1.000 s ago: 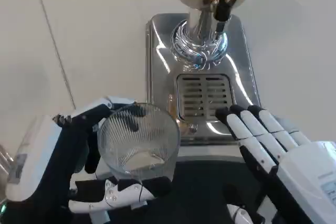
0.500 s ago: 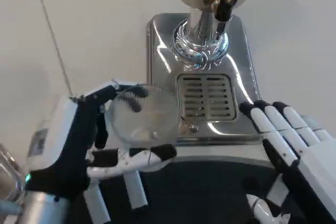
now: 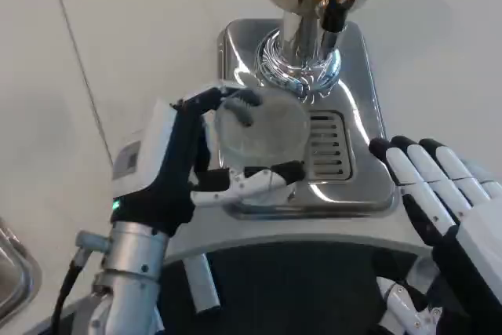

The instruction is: Grasp the cup under the faucet to collect the drink, then remove the cup.

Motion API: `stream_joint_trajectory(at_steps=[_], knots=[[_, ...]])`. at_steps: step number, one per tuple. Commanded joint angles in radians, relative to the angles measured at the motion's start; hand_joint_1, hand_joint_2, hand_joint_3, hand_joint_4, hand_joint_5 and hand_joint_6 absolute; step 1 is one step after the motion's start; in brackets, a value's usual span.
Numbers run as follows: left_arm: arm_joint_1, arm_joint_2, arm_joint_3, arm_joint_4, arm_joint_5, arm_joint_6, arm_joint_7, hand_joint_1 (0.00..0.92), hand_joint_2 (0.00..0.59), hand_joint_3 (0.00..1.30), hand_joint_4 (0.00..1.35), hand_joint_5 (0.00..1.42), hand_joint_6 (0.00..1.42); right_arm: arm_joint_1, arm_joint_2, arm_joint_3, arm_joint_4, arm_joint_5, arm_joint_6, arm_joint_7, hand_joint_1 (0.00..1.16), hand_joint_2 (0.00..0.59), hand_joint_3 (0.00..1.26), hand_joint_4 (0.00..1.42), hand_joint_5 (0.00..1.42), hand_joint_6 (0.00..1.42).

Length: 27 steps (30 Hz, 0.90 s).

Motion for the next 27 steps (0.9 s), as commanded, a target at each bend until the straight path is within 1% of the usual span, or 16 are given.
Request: stream_joint_trajectory(at_steps=[1, 5, 18, 22, 27], knots=[[-0.086, -0.037, -0.052, 0.081, 0.028, 0.009, 0.07, 0.8, 0.0, 1.15, 1.1, 1.32, 1.42, -0.011, -0.001, 0.002, 0.001, 0.0, 0.017, 0.013, 0.32, 0.586, 0.0, 0.0, 0.0, 0.08], [-0.141, -0.048, -0.087, 0.147, 0.043, 0.01, 0.1, 0.802, 0.0, 1.15, 1.1, 1.31, 1.42, -0.03, 0.001, 0.017, 0.002, -0.006, 0.025, 0.018, 0.33, 0.586, 0.0, 0.0, 0.0, 0.08], [-0.302, -0.053, -0.169, 0.379, 0.052, 0.0, 0.186, 0.806, 0.0, 1.15, 1.1, 1.31, 1.42, -0.021, 0.005, 0.023, -0.017, -0.003, 0.042, 0.023, 0.33, 0.586, 0.0, 0.0, 0.0, 0.08], [-0.348, -0.055, -0.179, 0.448, 0.053, 0.004, 0.238, 0.807, 0.0, 1.15, 1.09, 1.31, 1.42, -0.026, 0.006, 0.024, -0.022, -0.004, 0.049, 0.029, 0.33, 0.586, 0.0, 0.0, 0.0, 0.08], [-0.362, -0.053, -0.179, 0.481, 0.068, 0.026, 0.321, 0.804, 0.0, 1.14, 1.08, 1.31, 1.42, -0.014, 0.016, 0.025, -0.025, -0.014, 0.053, 0.022, 0.34, 0.586, 0.0, 0.0, 0.0, 0.08]])
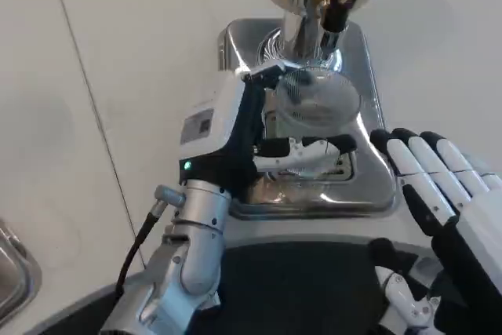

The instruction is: Grasp the cup under the faucet to collect the drink, then remove the cup.

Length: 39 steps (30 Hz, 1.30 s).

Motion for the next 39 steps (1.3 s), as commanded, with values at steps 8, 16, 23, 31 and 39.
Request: stream_joint_trajectory(at_steps=[8, 16, 23, 31, 39], knots=[[-0.032, -0.003, -0.005, 0.042, 0.008, 0.019, 0.112, 0.803, 0.0, 1.14, 1.07, 1.31, 1.42, 0.002, 0.018, 0.007, 0.0, -0.02, 0.009, 0.005, 0.33, 0.586, 0.0, 0.0, 0.0, 0.09], [-0.025, -0.025, -0.036, 0.034, 0.029, 0.054, 0.152, 0.809, 0.0, 1.14, 1.06, 1.31, 1.42, -0.004, 0.018, 0.002, -0.007, -0.02, 0.023, 0.008, 0.33, 0.586, 0.0, 0.0, 0.0, 0.09], [-0.001, -0.025, -0.069, 0.008, 0.045, 0.063, 0.155, 0.811, 0.0, 1.14, 1.06, 1.31, 1.42, 0.016, 0.022, 0.004, -0.005, -0.02, 0.02, -0.003, 0.33, 0.586, 0.0, 0.0, 0.0, 0.1], [-0.011, -0.028, -0.084, 0.024, 0.069, 0.117, 0.182, 0.814, 0.0, 1.14, 1.06, 1.29, 1.42, 0.013, 0.021, 0.003, -0.007, -0.012, 0.022, 0.001, 0.33, 0.586, 0.0, 0.0, 0.0, 0.1], [-0.017, -0.026, -0.089, 0.041, 0.039, 0.111, 0.143, 0.463, 0.014, 0.43, 0.51, 0.9, 1.17, 0.014, 0.018, -0.009, -0.009, 0.002, 0.027, 0.005, 0.34, 0.586, 0.01, 0.0, 0.01, 0.11]])
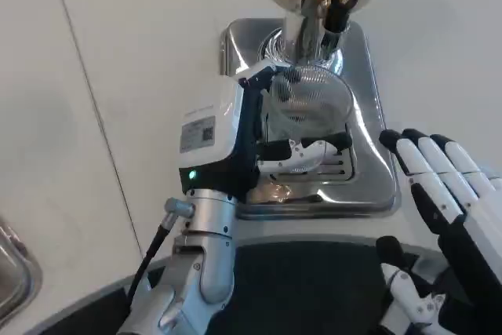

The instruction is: Grasp the cup under the faucet to collect the drink, then remove the cup.

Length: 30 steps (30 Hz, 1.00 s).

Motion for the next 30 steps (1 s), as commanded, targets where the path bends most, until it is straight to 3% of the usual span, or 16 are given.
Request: stream_joint_trajectory(at_steps=[1, 3, 7, 12, 16, 18, 30], knots=[[-0.012, 0.0, -0.012, 0.009, -0.017, -0.021, -0.04, 0.389, 0.014, 0.34, 0.4, 0.84, 1.07, 0.011, -0.001, -0.01, -0.009, 0.007, 0.005, 0.001, 0.34, 0.586, 0.01, 0.0, 0.01, 0.11], [-0.012, 0.005, -0.017, 0.007, -0.018, -0.027, -0.056, 0.326, 0.009, 0.27, 0.32, 0.78, 0.94, 0.009, -0.001, -0.008, -0.01, 0.008, 0.006, 0.003, 0.34, 0.586, 0.01, 0.0, 0.01, 0.11], [-0.005, 0.006, -0.019, 0.003, -0.02, -0.027, -0.077, 0.298, 0.022, 0.2, 0.21, 0.64, 0.65, 0.003, 0.001, -0.005, -0.013, 0.009, 0.011, 0.01, 0.34, 0.586, 0.01, 0.0, 0.01, 0.11], [0.002, 0.013, -0.015, -0.009, -0.023, -0.032, -0.082, 0.305, 0.028, 0.18, 0.18, 0.61, 0.57, 0.011, -0.004, -0.008, -0.017, 0.018, 0.013, 0.011, 0.34, 0.586, 0.01, 0.0, 0.02, 0.11], [0.015, 0.031, -0.003, -0.038, -0.038, -0.04, -0.107, 0.231, 0.016, 0.11, 0.11, 0.48, 0.38, 0.014, -0.007, -0.011, -0.016, 0.028, 0.011, 0.008, 0.34, 0.586, 0.01, 0.0, 0.02, 0.11], [0.05, 0.064, 0.023, -0.081, -0.081, -0.067, -0.147, 0.184, 0.005, 0.07, 0.06, 0.43, 0.29, 0.009, -0.007, -0.011, -0.014, 0.03, 0.012, 0.008, 0.34, 0.586, 0.01, 0.0, 0.02, 0.11], [0.23, 0.169, 0.187, -0.341, -0.208, -0.062, -0.264, 0.059, 0.0, 0.01, 0.0, 0.29, 0.21, -0.006, 0.003, -0.007, -0.027, 0.048, 0.036, 0.022, 0.35, 0.586, 0.01, 0.0, 0.02, 0.11]])
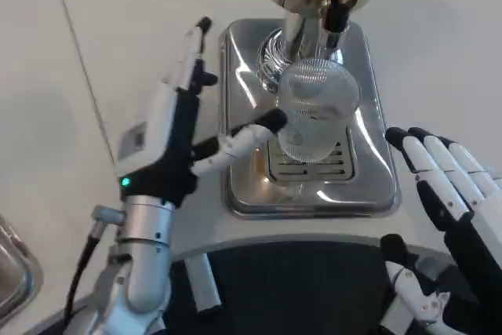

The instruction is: Grasp the cup under the faucet to collect the drink, then remove the cup.

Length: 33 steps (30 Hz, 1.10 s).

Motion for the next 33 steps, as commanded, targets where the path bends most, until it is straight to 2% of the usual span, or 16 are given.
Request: stream_joint_trajectory(at_steps=[1, 4, 10, 13, 17, 18, 25, 31, 33], knots=[[0.091, 0.036, 0.058, -0.127, -0.041, 0.008, -0.061, 0.052, 0.0, 0.0, 0.0, 0.28, 0.21, -0.002, 0.006, 0.003, -0.022, 0.006, 0.015, 0.01, 0.35, 0.586, 0.01, 0.0, 0.02, 0.11], [0.164, 0.071, 0.088, -0.225, -0.041, 0.012, -0.109, 0.038, 0.0, 0.0, 0.0, 0.21, 0.19, 0.009, 0.017, 0.011, -0.024, 0.006, 0.016, 0.0, 0.35, 0.586, 0.01, 0.0, 0.02, 0.11], [0.402, 0.229, 0.171, -0.508, 0.073, 0.048, -0.227, 0.021, 0.025, 0.0, 0.0, 0.06, 0.09, 0.022, 0.048, 0.014, -0.024, 0.013, 0.024, -0.017, 0.35, 0.586, 0.01, 0.0, 0.02, 0.11], [0.515, 0.291, 0.199, -0.62, 0.184, 0.072, -0.265, 0.0, 0.041, 0.0, 0.0, 0.0, 0.03, 0.0, 0.065, 0.02, -0.023, 0.02, 0.052, -0.008, 0.35, 0.586, 0.01, 0.0, 0.02, 0.11], [0.666, 0.346, 0.219, -0.708, 0.307, 0.074, -0.289, 0.0, 0.05, 0.0, 0.0, 0.0, 0.0, -0.04, 0.097, 0.026, -0.015, 0.042, 0.122, 0.012, 0.35, 0.586, 0.01, 0.0, 0.02, 0.11], [0.692, 0.35, 0.223, -0.72, 0.323, 0.071, -0.289, 0.0, 0.05, 0.0, 0.0, 0.0, 0.0, -0.048, 0.102, 0.028, -0.015, 0.047, 0.138, 0.016, 0.35, 0.586, 0.01, 0.0, 0.02, 0.11], [0.835, 0.303, 0.214, -0.773, 0.425, 0.103, -0.259, 0.0, 0.053, 0.0, 0.0, 0.0, 0.0, -0.151, 0.152, 0.051, -0.047, 0.096, 0.284, 0.06, 0.35, 0.586, 0.0, 0.0, 0.0, 0.08], [0.864, 0.275, 0.19, -0.796, 0.447, 0.087, -0.245, 0.0, 0.056, 0.0, 0.0, 0.0, 0.0, -0.299, 0.17, 0.068, -0.03, 0.144, 0.403, 0.075, 0.32, 0.583, 0.0, 0.0, 0.0, 0.0], [0.867, 0.264, 0.187, -0.803, 0.448, 0.085, -0.246, 0.0, 0.057, 0.0, 0.0, 0.0, 0.0, -0.352, 0.178, 0.08, -0.011, 0.163, 0.437, 0.067, 0.26, 0.568, 0.0, 0.0, 0.0, 0.0]])
